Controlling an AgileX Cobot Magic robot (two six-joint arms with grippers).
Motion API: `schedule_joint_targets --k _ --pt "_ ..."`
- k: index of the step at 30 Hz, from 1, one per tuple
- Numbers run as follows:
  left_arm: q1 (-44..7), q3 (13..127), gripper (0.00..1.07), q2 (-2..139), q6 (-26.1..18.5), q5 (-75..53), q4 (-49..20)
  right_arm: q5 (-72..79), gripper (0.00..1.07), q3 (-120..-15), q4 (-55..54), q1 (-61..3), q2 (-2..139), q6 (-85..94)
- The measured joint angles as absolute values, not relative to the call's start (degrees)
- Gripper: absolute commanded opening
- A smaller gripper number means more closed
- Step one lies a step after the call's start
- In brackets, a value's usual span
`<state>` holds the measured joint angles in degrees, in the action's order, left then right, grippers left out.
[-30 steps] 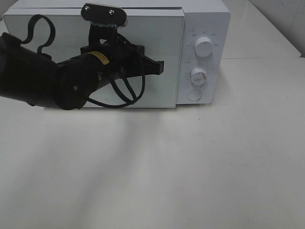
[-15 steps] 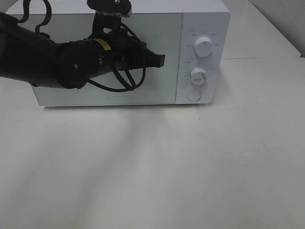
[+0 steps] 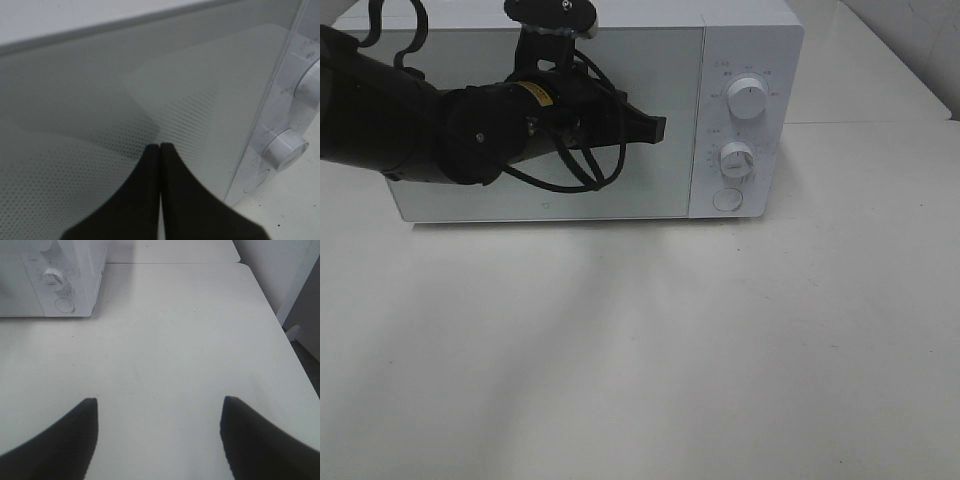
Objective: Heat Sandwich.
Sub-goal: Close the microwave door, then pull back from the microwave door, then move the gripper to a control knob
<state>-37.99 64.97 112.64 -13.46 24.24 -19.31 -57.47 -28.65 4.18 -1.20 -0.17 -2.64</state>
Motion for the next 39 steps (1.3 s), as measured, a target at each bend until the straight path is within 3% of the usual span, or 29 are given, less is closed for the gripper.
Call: schedule_joint_targets --k 10,24,27,28,29,31,32,33,39 --pt "-39.6 64.8 0.00 111.9 -13.5 25.2 -22.2 -57.5 0.66 -28.6 4.2 -1.2 -0.2 -2.6" --pt "-45.7 54.5 0.00 105.1 -13.5 26.1 -24.7 -57.5 0.66 -28.6 4.2 -1.2 -0.2 -2.6" --pt "-45.8 53.9 0.23 103.7 -13.5 22.1 -24.7 -57.5 0.66 -28.6 4.2 -1.2 -0.2 -2.6" --pt "-45.8 53.9 0.23 103.7 -13.5 22.1 -24.7 -57.5 0.66 -28.6 4.2 -1.2 -0.2 -2.6" --pt "-45.8 53.9 0.55 103.1 -13.5 18.5 -24.7 -57.5 0.66 -28.6 4.2 -1.2 -0.2 -2.6" --pt "-45.8 53.7 0.92 102.6 -13.5 15.2 -24.8 -57.5 0.66 -28.6 4.2 -1.2 -0.2 -2.6" --pt "-45.8 53.7 0.92 102.6 -13.5 15.2 -24.8 -57.5 0.66 -28.6 4.2 -1.2 -0.2 -2.6" --pt "-45.8 53.6 1.02 102.1 -13.5 11.9 -24.8 -57.5 0.66 -28.6 4.2 -1.2 -0.2 -2.6" --pt "-45.8 53.6 0.98 100.2 -13.5 1.4 -24.6 -57.5 0.66 -28.6 4.2 -1.2 -0.2 -2.6"
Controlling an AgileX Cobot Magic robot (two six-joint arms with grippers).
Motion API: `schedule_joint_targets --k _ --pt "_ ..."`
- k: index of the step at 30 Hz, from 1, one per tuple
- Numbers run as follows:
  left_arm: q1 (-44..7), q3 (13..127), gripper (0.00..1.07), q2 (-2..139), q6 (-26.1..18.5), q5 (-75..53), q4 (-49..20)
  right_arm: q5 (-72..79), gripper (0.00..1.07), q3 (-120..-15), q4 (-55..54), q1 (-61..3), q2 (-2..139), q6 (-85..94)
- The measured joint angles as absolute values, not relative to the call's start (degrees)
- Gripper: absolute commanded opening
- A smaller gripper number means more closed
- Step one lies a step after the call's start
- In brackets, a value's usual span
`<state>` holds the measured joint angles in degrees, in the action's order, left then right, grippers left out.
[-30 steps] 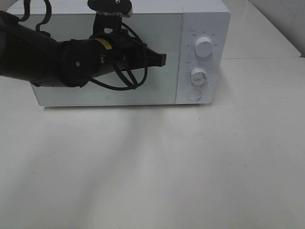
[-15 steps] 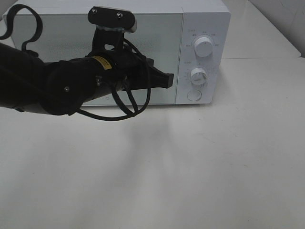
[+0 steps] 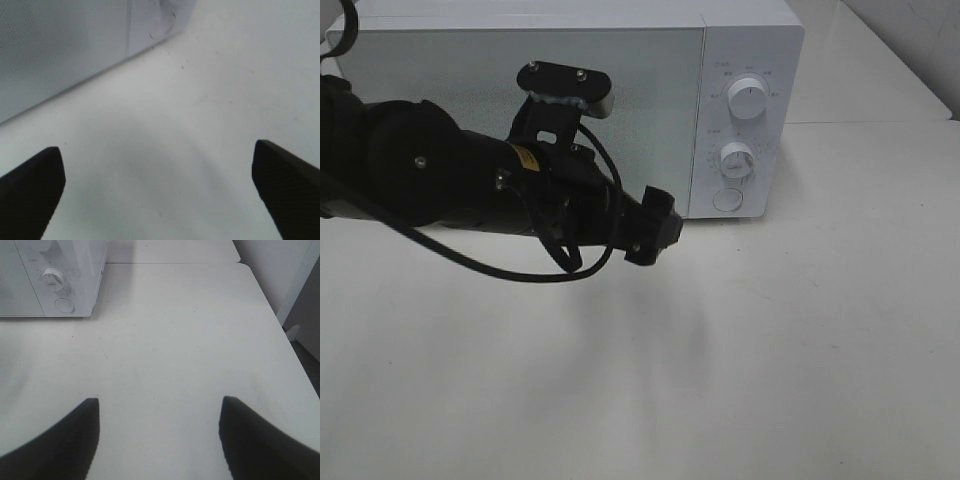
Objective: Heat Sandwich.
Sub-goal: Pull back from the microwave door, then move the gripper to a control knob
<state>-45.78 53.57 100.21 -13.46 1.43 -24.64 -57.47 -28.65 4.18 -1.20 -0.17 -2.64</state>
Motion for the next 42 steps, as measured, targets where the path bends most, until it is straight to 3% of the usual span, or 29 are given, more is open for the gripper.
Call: schedule_joint_targets --k 11,24,36,42 --pt "-43.4 53.6 0.98 96.0 -12.8 -17.7 -23.1 -57.5 0.65 -28.6 4.2 -1.2 -0.2 -2.6" --pt "-24.4 53.6 0.98 88.7 -12.1 -39.9 -21.2 -57.5 0.65 -28.6 4.2 -1.2 -0.2 -2.6" --pt "-9.2 53.6 0.98 79.2 -12.1 -52.6 -16.3 -57.5 0.65 -28.6 4.2 -1.2 -0.2 -2.6" --pt "-0.5 53.6 0.98 73.3 -8.8 -57.2 -10.5 -57.5 0.65 -28.6 4.2 -1.2 -0.2 -2.6"
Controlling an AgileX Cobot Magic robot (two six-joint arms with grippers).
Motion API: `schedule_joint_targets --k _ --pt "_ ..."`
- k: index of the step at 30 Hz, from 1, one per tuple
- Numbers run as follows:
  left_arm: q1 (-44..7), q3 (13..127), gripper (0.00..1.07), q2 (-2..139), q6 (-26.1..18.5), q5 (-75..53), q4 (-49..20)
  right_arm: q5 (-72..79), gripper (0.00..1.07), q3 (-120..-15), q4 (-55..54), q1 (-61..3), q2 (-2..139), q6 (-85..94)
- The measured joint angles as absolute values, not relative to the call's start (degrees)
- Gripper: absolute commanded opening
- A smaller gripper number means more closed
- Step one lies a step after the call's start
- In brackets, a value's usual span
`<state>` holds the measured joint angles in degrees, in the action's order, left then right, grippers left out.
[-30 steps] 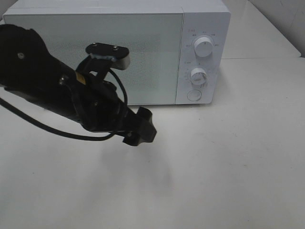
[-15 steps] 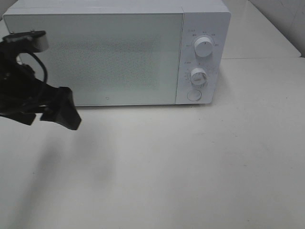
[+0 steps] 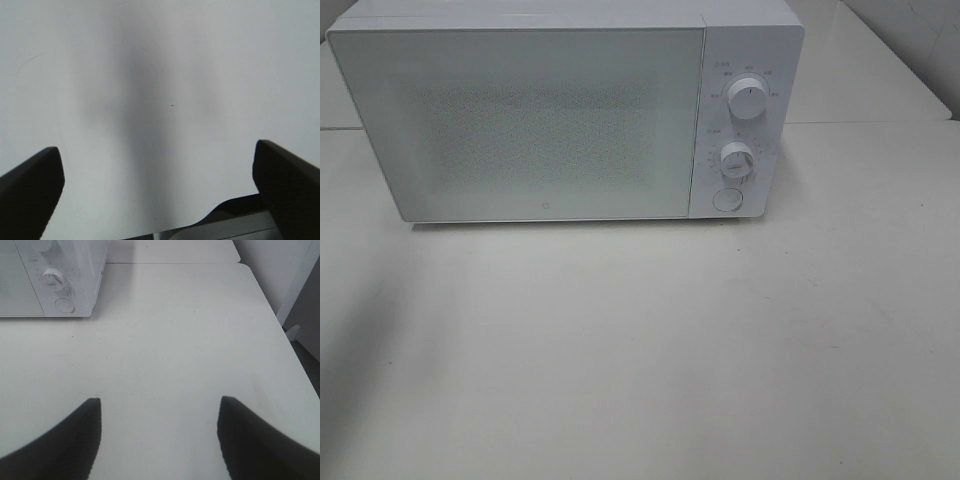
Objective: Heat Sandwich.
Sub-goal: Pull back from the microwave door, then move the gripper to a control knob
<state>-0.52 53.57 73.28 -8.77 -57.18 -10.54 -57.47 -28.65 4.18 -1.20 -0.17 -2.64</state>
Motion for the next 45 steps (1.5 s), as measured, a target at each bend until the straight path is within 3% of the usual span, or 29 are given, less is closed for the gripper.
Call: schedule_joint_targets --k 6,22,31,45 --pt "3.0 53.5 0.98 67.2 -5.8 -59.9 -6.5 -57.5 0.64 -28.6 4.2 -1.2 -0.2 -2.6" --pt "3.1 38.6 0.98 44.5 -4.9 -59.9 -4.8 -57.5 0.64 -28.6 4.2 -1.2 -0.2 -2.6" --pt "3.1 30.9 0.98 23.5 -4.3 -60.3 -3.7 -57.5 0.64 -28.6 4.2 -1.2 -0.2 -2.6" --pt "3.1 29.6 0.98 1.5 -1.5 -61.1 -2.5 -57.5 0.64 -28.6 4.2 -1.2 -0.2 -2.6"
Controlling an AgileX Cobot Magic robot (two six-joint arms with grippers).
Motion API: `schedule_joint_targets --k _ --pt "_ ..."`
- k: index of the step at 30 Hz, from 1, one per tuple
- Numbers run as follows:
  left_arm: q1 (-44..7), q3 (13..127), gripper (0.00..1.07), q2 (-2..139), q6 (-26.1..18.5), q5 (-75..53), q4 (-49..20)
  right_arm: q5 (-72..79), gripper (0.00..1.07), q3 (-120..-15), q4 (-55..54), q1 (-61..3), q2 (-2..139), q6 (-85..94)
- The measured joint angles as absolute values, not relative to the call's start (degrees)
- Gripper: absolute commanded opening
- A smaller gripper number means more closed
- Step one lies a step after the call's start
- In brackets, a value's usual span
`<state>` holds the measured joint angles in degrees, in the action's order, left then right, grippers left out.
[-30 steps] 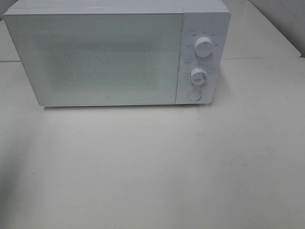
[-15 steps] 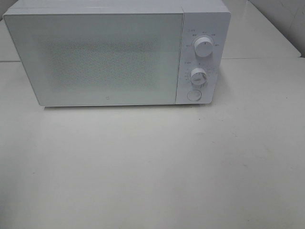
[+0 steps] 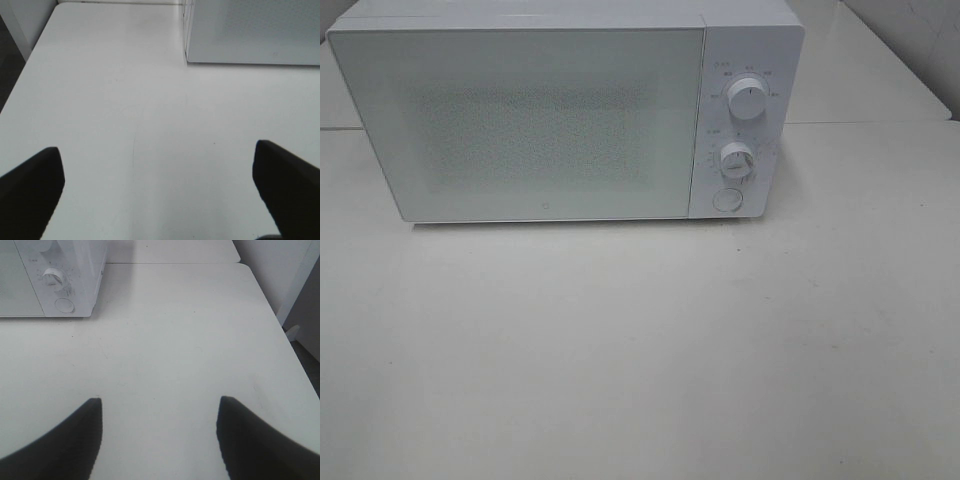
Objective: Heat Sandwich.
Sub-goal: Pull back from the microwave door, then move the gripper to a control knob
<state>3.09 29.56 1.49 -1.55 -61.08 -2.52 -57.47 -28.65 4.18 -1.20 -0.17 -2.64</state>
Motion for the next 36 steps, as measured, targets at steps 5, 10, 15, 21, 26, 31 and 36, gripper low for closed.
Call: schedule_joint_targets --k 5,10,15,21,26,31,36 --pt "3.1 29.6 0.98 -0.2 -1.5 -61.2 -2.9 -57.5 0.64 -28.6 4.2 -1.2 -0.2 -2.6" --pt "3.1 29.6 0.98 -0.2 -1.5 -61.2 -3.0 -57.5 0.64 -28.6 4.2 -1.2 -0.2 -2.6" --pt "3.1 29.6 0.98 -0.2 -1.5 -61.2 -3.0 -57.5 0.64 -28.6 4.2 -1.2 -0.2 -2.6" --pt "3.1 29.6 0.98 -0.2 -1.5 -61.2 -3.0 -57.5 0.64 -28.6 4.2 -1.2 -0.2 -2.6" --pt "3.1 29.6 0.98 -0.2 -1.5 -61.2 -3.0 -57.5 0.64 -28.6 4.2 -1.2 -0.2 -2.6" --pt "3.1 29.6 0.98 -0.2 -1.5 -61.2 -3.0 -57.5 0.64 -28.6 4.2 -1.2 -0.2 -2.6" --pt "3.1 29.6 0.98 -0.2 -1.5 -61.2 -3.0 -57.5 0.64 -28.6 4.2 -1.2 -0.2 -2.6"
